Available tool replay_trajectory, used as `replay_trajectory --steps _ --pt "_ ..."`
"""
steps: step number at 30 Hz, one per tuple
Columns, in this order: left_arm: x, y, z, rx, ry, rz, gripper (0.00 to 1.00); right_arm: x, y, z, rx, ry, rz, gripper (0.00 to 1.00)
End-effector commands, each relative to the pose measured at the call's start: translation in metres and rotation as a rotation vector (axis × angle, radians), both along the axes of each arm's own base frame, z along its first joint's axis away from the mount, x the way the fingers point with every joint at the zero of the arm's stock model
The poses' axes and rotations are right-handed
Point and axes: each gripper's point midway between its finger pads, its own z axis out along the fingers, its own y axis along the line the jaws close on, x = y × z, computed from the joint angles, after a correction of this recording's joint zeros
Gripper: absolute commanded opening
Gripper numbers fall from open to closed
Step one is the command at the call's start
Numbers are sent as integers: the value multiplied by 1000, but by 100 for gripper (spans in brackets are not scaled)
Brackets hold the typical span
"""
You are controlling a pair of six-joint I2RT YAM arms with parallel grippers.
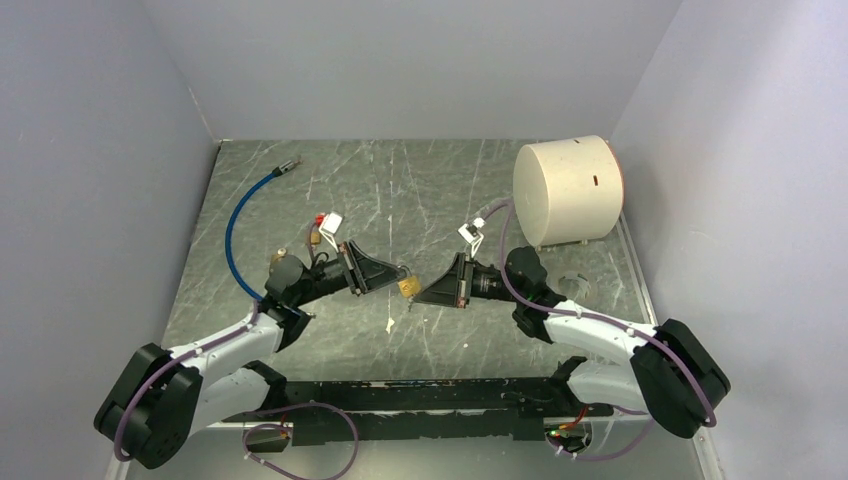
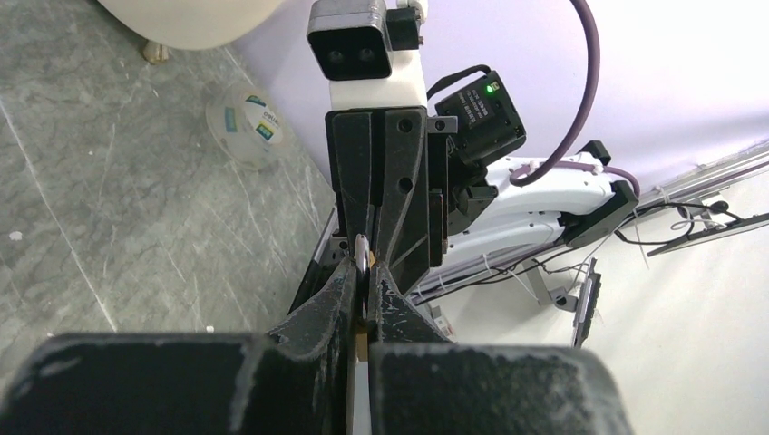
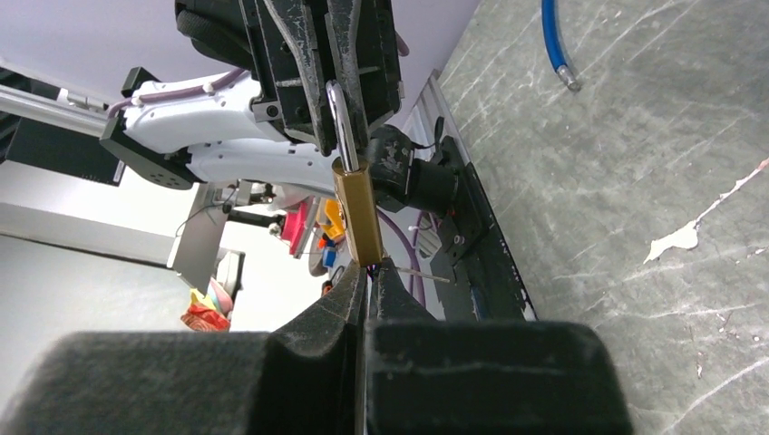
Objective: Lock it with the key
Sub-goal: Lock the lock.
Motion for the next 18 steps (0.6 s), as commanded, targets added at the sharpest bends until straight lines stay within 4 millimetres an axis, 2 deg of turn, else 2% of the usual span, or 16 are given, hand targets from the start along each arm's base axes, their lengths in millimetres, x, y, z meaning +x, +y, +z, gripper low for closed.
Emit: replay_trajectory --steps 1,18 --pt "1 3 28 -53 -104 31 3 -17 -4 -12 -1 28 45 0" --pt "6 6 30 -78 -102 73 3 -28 -8 -18 -5 43 64 0"
